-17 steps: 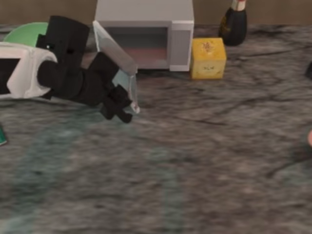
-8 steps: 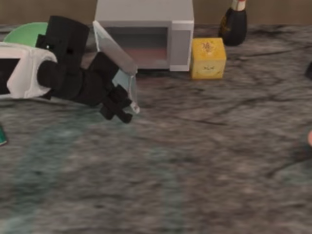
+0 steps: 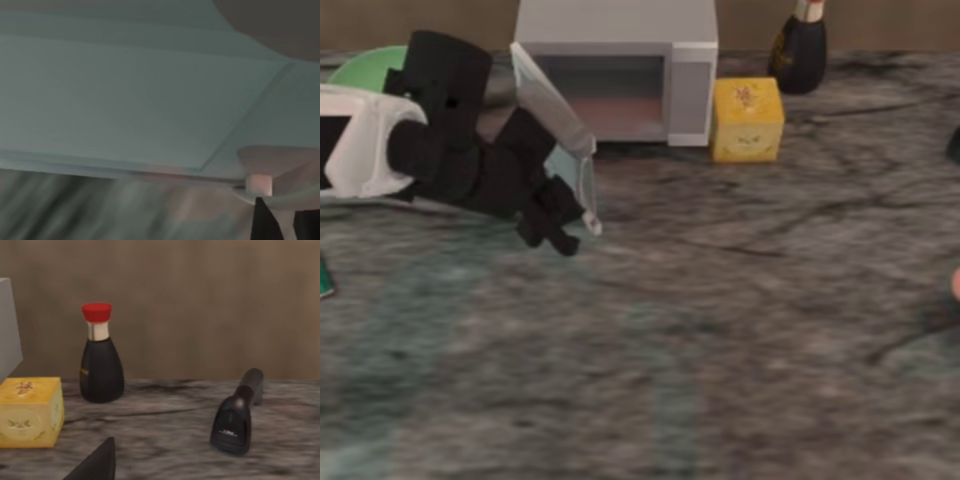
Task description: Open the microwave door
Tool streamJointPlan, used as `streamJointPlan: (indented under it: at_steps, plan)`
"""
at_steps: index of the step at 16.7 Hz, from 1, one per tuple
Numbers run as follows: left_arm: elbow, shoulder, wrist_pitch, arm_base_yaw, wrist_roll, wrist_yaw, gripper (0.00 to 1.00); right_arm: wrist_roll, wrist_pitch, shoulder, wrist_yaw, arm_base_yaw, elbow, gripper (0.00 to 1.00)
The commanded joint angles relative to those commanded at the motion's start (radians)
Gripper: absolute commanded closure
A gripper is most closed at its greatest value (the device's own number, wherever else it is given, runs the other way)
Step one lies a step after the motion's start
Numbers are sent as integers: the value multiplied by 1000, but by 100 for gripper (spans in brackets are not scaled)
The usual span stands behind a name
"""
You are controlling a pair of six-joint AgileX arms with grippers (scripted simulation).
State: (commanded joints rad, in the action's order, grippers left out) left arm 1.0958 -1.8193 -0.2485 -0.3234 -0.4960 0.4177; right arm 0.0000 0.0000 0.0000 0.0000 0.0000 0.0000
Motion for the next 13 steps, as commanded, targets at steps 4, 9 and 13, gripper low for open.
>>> streamJointPlan:
  at_steps: [4, 9, 13]
  plan:
    - [0, -1, -7, 7, -14, 7, 100, 0, 0, 0, 0, 0, 0, 0]
    - [0, -1, -7, 7, -14, 7, 100, 0, 0, 0, 0, 0, 0, 0]
    - [0, -1, -7, 7, -14, 7, 100, 0, 0, 0, 0, 0, 0, 0]
